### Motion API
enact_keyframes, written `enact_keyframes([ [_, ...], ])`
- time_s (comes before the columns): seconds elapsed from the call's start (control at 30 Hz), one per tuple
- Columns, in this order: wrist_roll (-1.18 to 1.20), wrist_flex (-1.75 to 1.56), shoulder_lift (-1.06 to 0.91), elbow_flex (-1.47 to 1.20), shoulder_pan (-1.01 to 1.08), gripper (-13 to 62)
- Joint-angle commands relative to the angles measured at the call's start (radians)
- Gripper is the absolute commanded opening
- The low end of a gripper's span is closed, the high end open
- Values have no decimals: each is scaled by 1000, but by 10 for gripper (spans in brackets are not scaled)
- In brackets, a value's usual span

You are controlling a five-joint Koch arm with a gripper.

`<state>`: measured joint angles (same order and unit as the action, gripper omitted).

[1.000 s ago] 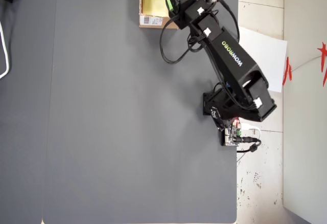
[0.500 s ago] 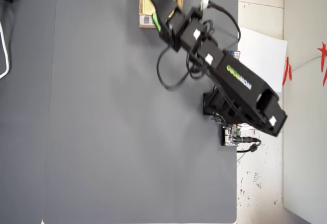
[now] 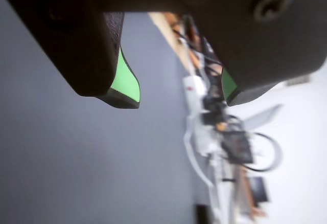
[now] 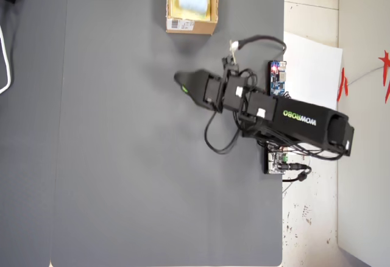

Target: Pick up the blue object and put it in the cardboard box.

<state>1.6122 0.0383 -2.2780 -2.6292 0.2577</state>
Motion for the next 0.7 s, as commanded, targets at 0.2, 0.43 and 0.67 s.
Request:
enact_keyframes([
  [0.2, 117, -89, -89, -137, -87, 339],
  [0.43, 161, -103, -91, -307, -126, 340],
  [0.67, 161, -107, -91, -453, -127, 340],
])
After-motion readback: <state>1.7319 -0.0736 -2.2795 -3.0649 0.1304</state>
